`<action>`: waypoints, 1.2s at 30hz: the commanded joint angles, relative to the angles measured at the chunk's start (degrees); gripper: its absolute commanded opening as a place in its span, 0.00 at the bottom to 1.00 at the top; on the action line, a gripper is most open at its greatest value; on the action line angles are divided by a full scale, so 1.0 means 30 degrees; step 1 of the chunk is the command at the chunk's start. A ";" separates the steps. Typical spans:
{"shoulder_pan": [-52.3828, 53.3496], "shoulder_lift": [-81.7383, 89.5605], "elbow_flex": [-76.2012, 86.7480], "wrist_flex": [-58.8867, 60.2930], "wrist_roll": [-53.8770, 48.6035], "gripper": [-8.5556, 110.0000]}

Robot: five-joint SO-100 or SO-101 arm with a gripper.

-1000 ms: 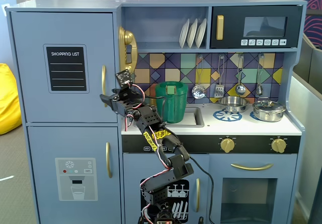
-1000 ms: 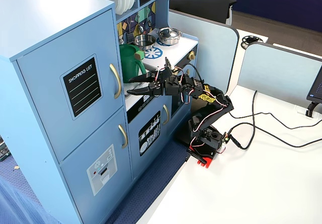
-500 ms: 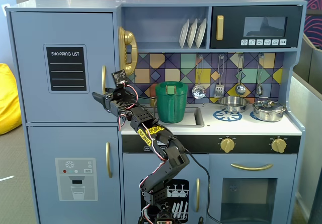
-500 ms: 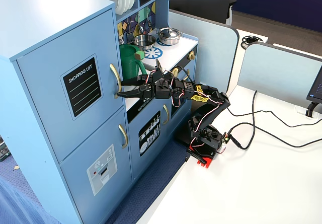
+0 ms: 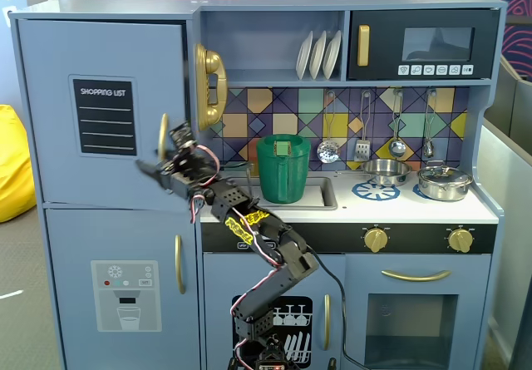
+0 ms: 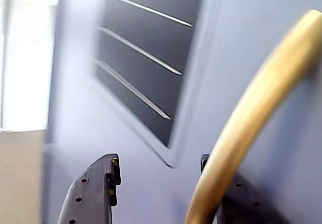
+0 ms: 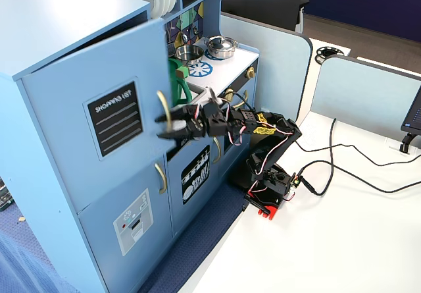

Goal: Open the left cabinet door

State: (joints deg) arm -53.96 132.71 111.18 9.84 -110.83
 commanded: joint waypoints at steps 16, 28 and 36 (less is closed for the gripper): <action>0.1875 0.9053 0.4072 0.2051 -0.1084 0.16; 0.6592 1.0840 0.3164 0.6621 0.0908 0.15; 0.7002 0.5420 0.1582 0.4072 0.0967 0.14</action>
State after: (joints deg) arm -33.22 155.04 121.29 26.37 -107.84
